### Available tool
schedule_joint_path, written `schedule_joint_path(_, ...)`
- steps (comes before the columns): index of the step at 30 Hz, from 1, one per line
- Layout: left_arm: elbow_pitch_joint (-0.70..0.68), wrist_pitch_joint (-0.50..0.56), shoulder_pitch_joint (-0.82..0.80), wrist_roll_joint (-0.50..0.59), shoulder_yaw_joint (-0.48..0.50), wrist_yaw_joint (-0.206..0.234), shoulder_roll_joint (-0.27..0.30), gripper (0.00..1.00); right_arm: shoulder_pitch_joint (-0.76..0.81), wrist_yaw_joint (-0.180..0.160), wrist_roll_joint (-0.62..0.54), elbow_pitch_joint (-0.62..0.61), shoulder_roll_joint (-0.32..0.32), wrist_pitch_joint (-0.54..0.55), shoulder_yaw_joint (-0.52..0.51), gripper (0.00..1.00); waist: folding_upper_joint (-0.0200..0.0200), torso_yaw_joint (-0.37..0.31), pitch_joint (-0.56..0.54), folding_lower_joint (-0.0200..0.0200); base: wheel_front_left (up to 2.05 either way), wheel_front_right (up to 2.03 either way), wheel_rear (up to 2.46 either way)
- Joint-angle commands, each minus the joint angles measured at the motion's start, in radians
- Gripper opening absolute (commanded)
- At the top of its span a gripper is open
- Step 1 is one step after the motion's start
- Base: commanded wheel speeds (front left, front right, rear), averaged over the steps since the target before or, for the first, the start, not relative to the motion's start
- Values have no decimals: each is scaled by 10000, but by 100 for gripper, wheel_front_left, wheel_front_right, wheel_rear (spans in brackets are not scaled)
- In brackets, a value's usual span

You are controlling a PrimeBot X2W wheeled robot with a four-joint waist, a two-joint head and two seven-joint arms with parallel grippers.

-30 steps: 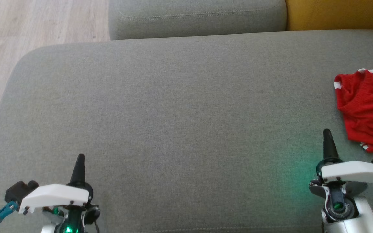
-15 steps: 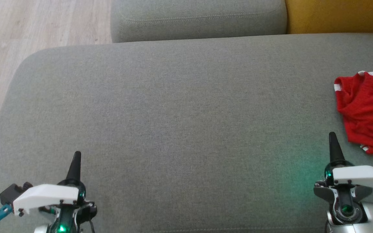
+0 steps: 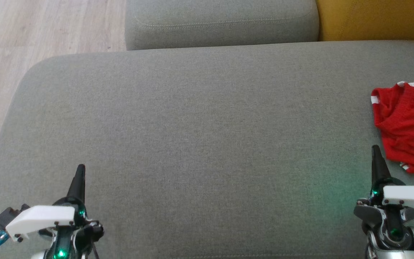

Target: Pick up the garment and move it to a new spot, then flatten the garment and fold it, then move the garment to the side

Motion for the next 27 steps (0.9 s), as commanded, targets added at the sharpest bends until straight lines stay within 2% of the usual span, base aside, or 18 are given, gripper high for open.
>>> schedule_joint_path(1, -421, 132, -564, -372, 363, -133, 120, 0, -106, 59, 422, -483, -28, 134, 114, 0, 0, 8, -18, 0, 0, 0, 0)
schedule_joint_path(18, -618, 603, -603, -2145, 700, -412, 135, 0, 131, 67, 2275, -1031, -22, 595, -133, 0, 0, 64, -156, 0, 0, 0, 0)
schedule_joint_path(27, -618, 603, -602, -2145, 700, -412, 135, 0, 131, 67, 2275, -1031, -22, 595, -133, 0, 0, 64, -156, 0, 0, 0, 0)
